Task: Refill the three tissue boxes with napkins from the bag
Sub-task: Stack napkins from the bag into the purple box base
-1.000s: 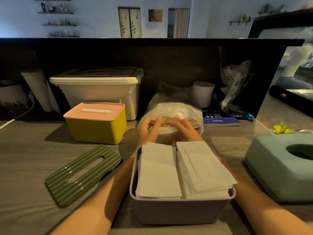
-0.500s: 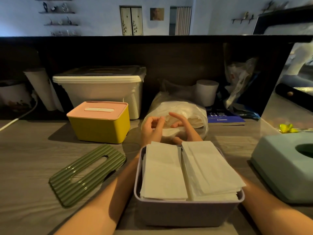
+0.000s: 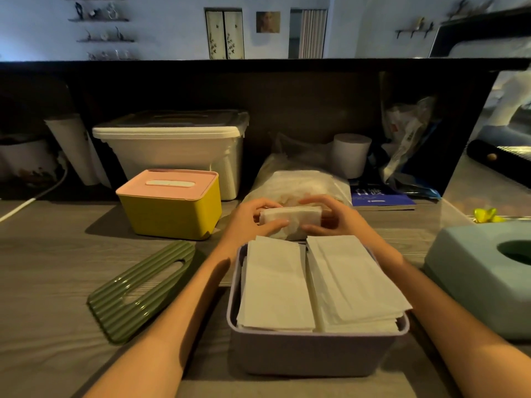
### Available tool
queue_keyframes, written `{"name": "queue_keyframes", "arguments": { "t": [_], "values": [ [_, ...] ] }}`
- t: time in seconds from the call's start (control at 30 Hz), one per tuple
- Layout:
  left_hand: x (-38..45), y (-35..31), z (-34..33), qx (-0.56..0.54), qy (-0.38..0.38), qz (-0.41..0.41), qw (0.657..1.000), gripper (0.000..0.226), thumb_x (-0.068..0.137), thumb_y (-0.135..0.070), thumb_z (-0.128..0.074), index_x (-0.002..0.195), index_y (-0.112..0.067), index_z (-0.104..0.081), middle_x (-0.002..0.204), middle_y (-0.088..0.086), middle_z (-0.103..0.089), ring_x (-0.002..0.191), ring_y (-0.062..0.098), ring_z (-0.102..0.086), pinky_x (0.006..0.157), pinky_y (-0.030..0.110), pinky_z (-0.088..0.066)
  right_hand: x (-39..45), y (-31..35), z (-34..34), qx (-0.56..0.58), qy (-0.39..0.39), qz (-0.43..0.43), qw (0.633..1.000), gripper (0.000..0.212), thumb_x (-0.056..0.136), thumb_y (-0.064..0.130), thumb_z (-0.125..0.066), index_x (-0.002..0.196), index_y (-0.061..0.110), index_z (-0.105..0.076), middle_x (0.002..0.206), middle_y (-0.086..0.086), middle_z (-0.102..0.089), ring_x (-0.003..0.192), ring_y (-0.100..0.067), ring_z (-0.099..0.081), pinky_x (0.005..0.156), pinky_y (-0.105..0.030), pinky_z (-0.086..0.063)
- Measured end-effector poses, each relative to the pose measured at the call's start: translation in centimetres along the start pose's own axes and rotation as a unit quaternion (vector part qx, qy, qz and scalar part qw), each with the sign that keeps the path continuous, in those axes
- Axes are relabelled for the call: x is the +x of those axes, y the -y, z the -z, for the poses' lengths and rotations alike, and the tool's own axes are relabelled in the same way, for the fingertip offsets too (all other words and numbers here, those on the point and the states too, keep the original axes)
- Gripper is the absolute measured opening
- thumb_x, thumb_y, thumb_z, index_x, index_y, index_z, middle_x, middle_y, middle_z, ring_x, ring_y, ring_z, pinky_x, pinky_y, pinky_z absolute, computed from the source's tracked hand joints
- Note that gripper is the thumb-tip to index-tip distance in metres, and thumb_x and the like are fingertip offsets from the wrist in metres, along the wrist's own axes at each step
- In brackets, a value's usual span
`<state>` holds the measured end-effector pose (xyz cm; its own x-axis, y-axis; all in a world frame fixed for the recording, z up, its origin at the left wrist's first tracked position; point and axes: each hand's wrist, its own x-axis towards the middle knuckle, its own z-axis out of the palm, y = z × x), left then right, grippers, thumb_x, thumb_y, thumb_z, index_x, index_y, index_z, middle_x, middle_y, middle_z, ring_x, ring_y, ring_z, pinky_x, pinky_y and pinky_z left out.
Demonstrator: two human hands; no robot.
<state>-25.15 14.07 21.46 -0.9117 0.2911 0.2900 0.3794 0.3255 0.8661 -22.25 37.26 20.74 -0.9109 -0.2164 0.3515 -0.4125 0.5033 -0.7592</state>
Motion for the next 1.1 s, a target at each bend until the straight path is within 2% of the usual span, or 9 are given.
{"name": "queue_keyframes", "arguments": {
  "t": [0.1, 0.17, 0.33, 0.43, 0.53, 0.67, 0.8, 0.97, 1.1],
  "values": [
    [0.1, 0.0, 0.4, 0.032, 0.000, -0.009, 0.999, 0.028, 0.083, -0.025, -0.082, 0.109, -0.019, -0.074, 0.099, -0.009, -0.071, 0.094, 0.004, -0.066, 0.079, 0.020, -0.057, -0.2, 0.6, 0.6, -0.024, 0.004, -0.009, 1.000, 0.031, 0.087, 0.025, -0.080, 0.117, 0.029, -0.070, 0.110, 0.015, -0.074, 0.102, -0.001, -0.070, 0.087, -0.021, -0.056],
    [0.1, -0.4, 0.9, 0.052, -0.011, -0.028, 0.998, 0.025, 0.082, -0.026, -0.082, 0.105, -0.020, -0.074, 0.094, -0.011, -0.072, 0.088, 0.000, -0.066, 0.077, 0.017, -0.056, -0.1, 1.2, 0.9, -0.024, -0.017, -0.005, 1.000, 0.022, 0.087, 0.023, -0.080, 0.106, 0.030, -0.073, 0.098, 0.018, -0.076, 0.094, 0.002, -0.071, 0.081, -0.020, -0.055],
    [-0.6, -4.1, 2.9, 0.039, -0.024, -0.078, 0.996, 0.025, 0.084, -0.020, -0.081, 0.106, -0.012, -0.074, 0.096, 0.000, -0.074, 0.087, 0.006, -0.069, 0.075, 0.022, -0.059, 0.2, 4.7, 2.6, 0.016, -0.010, -0.017, 1.000, 0.028, 0.090, 0.020, -0.076, 0.117, 0.015, -0.073, 0.103, 0.003, -0.079, 0.095, -0.009, -0.075, 0.085, -0.029, -0.062],
    [-1.3, -7.5, 4.7, 0.055, -0.045, -0.095, 0.993, 0.028, 0.085, -0.027, -0.080, 0.110, -0.018, -0.073, 0.100, -0.007, -0.072, 0.092, 0.003, -0.067, 0.076, 0.020, -0.058, 0.4, 8.0, 4.0, 0.042, -0.013, -0.001, 0.999, 0.028, 0.091, 0.022, -0.075, 0.119, 0.017, -0.072, 0.102, 0.002, -0.079, 0.094, -0.012, -0.076, 0.083, -0.030, -0.062],
    [-2.6, -10.4, 6.2, 0.041, -0.066, -0.059, 0.995, 0.029, 0.085, -0.034, -0.079, 0.109, -0.022, -0.072, 0.101, -0.009, -0.071, 0.092, 0.002, -0.067, 0.072, 0.021, -0.059, 0.5, 11.1, 4.7, 0.097, -0.008, -0.014, 0.995, 0.029, 0.093, 0.028, -0.074, 0.118, 0.015, -0.070, 0.099, -0.001, -0.079, 0.095, -0.016, -0.076, 0.085, -0.031, -0.062],
    [-6.0, -12.8, 7.3, -0.017, -0.016, 0.050, 0.998, 0.040, 0.080, -0.033, -0.084, 0.113, -0.020, -0.066, 0.100, -0.001, -0.076, 0.085, 0.008, -0.073, 0.062, 0.021, -0.058, -0.3, 13.5, 4.9, 0.127, 0.046, -0.057, 0.989, 0.027, 0.092, 0.034, -0.072, 0.111, 0.014, -0.075, 0.105, -0.005, -0.078, 0.105, -0.022, -0.073, 0.094, -0.034, -0.059],
    [-10.1, -14.2, 7.5, 0.027, 0.053, 0.093, 0.994, 0.047, 0.076, -0.036, -0.086, 0.114, -0.023, -0.061, 0.085, -0.004, -0.078, 0.075, 0.004, -0.073, 0.056, 0.018, -0.055, -1.5, 14.9, 4.4, 0.077, 0.119, -0.108, 0.984, 0.024, 0.089, 0.041, -0.073, 0.104, 0.023, -0.079, 0.102, 0.003, -0.077, 0.095, -0.012, -0.069, 0.081, -0.022, -0.055],
    [-12.8, -14.4, 6.9, 0.076, 0.104, 0.096, 0.987, 0.054, 0.077, -0.033, -0.086, 0.118, -0.024, -0.052, 0.081, -0.003, -0.077, 0.073, 0.014, -0.075, 0.069, 0.032, -0.064, -2.3, 16.2, 3.1, -0.051, 0.122, -0.113, 0.985, 0.026, 0.087, 0.050, -0.075, 0.104, 0.031, -0.079, 0.088, 0.015, -0.075, 0.081, -0.001, -0.067, 0.063, -0.010, -0.049],
    [-13.4, -14.0, 6.6, 0.170, 0.091, 0.073, 0.979, 0.054, 0.079, -0.039, -0.084, 0.119, -0.026, -0.049, 0.079, -0.005, -0.076, 0.067, 0.008, -0.073, 0.070, 0.030, -0.063, -2.3, 16.6, 1.8, -0.130, 0.105, -0.118, 0.979, 0.034, 0.084, 0.051, -0.076, 0.108, 0.027, -0.077, 0.099, 0.008, -0.075, 0.090, -0.009, -0.070, 0.070, -0.015, -0.055]
  ]
}}
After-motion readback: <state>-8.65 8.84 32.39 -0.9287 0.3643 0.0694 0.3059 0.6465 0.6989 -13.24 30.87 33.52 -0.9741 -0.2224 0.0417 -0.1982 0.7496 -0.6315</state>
